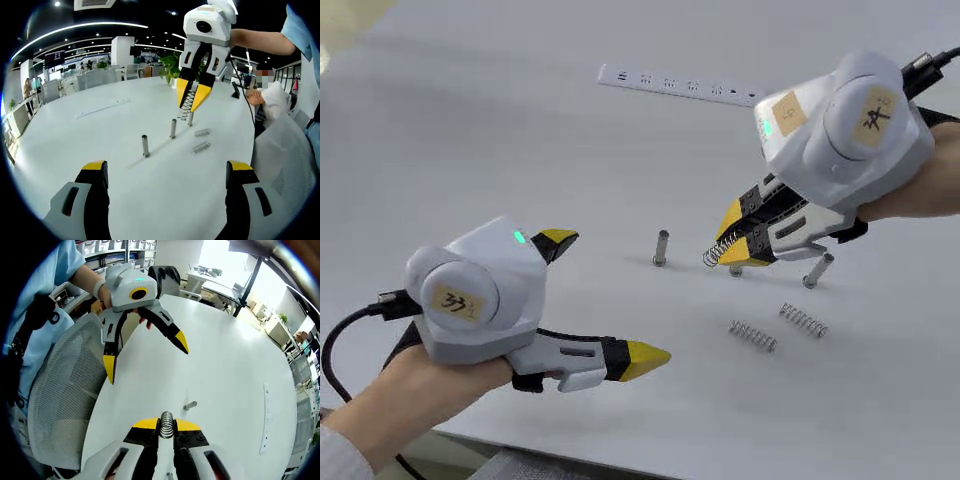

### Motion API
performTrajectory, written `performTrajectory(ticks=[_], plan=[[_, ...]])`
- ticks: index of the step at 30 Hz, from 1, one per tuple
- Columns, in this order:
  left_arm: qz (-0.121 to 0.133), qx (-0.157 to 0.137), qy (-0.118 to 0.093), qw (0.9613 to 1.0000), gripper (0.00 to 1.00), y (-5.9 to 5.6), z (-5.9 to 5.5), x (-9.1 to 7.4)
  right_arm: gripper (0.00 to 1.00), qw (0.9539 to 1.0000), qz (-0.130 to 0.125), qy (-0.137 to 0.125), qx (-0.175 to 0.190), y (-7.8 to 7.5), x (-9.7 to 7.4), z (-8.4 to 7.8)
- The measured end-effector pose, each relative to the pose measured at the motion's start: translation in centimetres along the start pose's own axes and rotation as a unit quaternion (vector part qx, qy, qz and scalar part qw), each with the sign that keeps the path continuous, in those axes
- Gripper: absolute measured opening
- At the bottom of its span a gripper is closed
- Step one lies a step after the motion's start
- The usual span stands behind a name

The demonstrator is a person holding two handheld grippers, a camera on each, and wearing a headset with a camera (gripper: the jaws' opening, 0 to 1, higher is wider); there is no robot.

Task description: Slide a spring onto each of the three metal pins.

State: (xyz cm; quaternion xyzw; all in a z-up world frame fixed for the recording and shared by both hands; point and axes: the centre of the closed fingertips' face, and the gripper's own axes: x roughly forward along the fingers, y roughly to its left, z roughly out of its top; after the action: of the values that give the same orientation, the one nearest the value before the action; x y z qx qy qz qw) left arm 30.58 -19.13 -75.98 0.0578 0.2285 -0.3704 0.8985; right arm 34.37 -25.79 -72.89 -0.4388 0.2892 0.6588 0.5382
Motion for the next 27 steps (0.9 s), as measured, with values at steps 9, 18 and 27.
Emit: performTrajectory(ticks=[9, 18, 27], plan=[[-0.01, 0.009, 0.01, 0.9999, 0.96, 0.3, -0.8, 0.0, 0.07, 0.9978, 0.022, 0.045, -0.042, -3.0, 1.3, 0.5], [-0.012, 0.003, 0.006, 0.9999, 0.94, 0.1, -1.3, 0.1, 0.07, 0.9951, 0.043, 0.067, -0.059, -4.0, 3.0, 1.1], [-0.006, -0.009, -0.002, 0.9999, 0.93, 0.4, -1.5, 0.1, 0.07, 0.9906, 0.061, 0.101, -0.069, -4.5, 4.6, 0.0]])
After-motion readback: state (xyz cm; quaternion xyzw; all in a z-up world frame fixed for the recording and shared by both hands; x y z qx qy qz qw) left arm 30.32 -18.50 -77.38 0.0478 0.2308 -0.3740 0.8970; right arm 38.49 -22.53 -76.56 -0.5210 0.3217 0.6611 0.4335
